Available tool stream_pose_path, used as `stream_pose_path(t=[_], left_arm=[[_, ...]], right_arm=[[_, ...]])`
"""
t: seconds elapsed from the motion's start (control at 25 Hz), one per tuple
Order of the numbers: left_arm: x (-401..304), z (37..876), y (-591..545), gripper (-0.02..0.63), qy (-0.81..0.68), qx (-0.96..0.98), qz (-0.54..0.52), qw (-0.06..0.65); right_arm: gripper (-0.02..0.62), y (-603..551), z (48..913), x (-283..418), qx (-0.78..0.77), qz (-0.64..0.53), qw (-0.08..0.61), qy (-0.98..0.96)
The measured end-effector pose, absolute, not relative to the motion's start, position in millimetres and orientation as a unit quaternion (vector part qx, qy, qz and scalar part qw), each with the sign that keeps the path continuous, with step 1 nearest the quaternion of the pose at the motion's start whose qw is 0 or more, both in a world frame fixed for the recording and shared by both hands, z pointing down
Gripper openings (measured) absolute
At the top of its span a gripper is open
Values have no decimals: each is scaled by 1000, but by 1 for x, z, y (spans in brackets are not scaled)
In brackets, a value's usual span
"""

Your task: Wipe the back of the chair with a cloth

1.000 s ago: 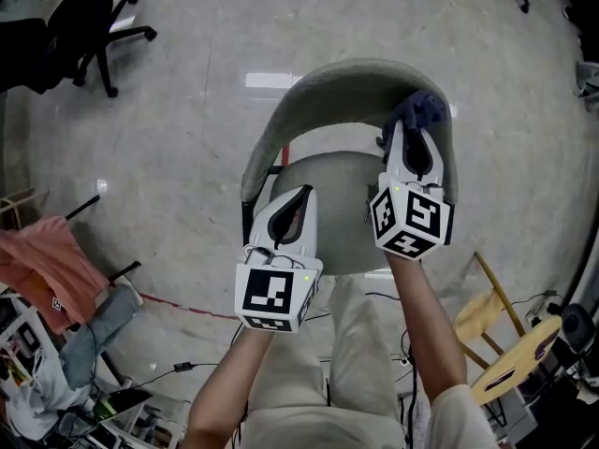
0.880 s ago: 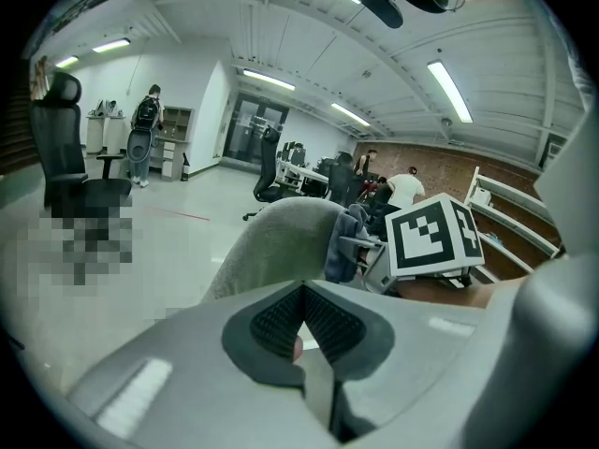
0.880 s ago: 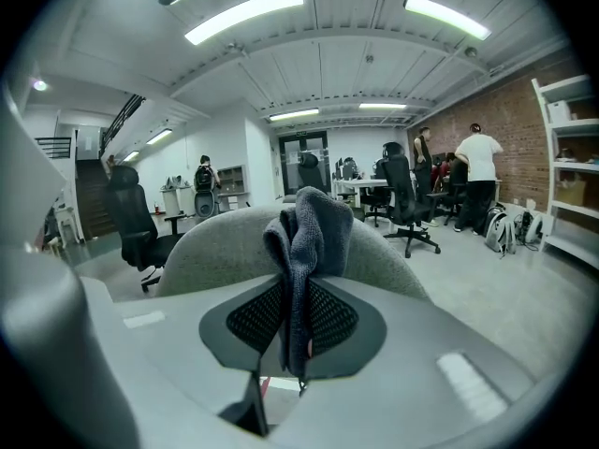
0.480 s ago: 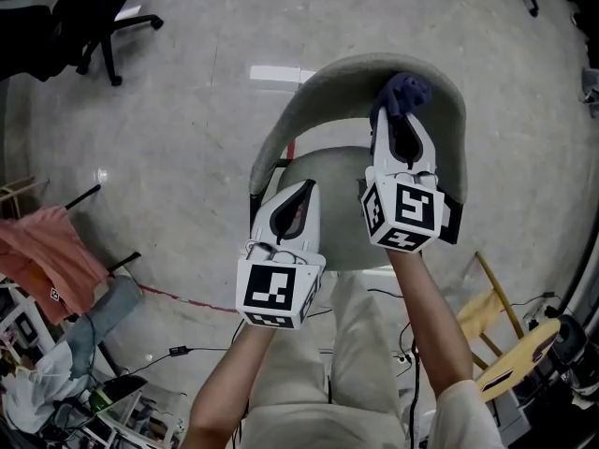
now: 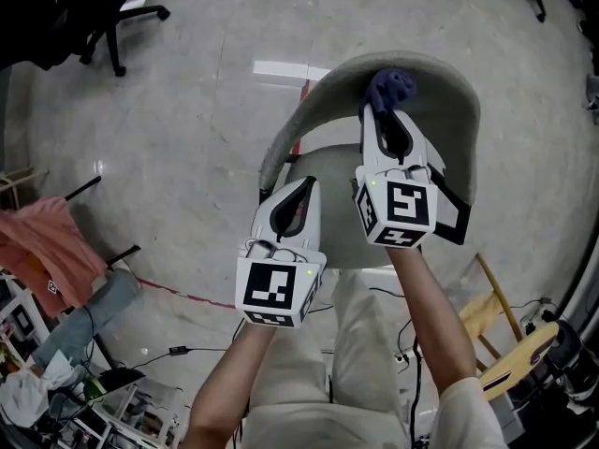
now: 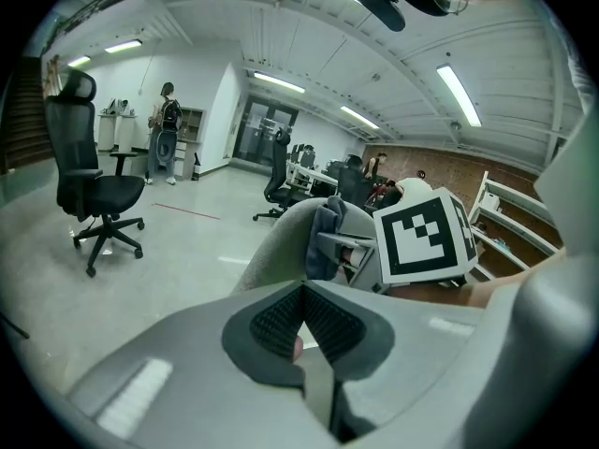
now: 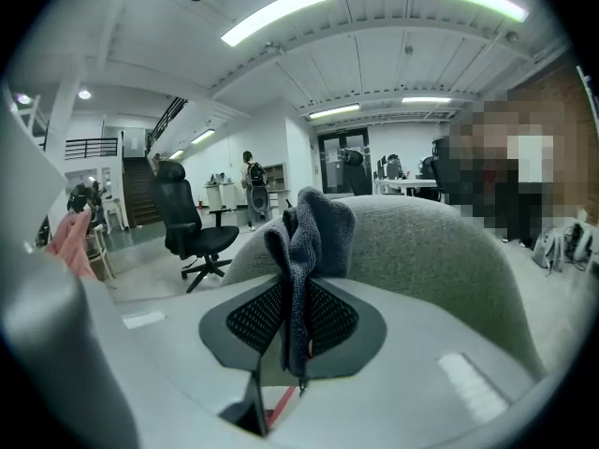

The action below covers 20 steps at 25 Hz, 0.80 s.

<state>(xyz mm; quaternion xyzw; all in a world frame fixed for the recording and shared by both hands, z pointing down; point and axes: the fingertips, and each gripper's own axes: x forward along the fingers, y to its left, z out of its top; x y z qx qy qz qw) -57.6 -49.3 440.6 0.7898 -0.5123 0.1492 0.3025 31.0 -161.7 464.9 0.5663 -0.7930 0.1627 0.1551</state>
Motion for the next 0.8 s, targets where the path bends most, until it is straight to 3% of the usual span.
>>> stream_pose_path(t=[0.8], left_arm=[[-91,452,-28,2,-522,780,151,309]], right_arm=[[74,-128,490,-44,482,171,173,-842]])
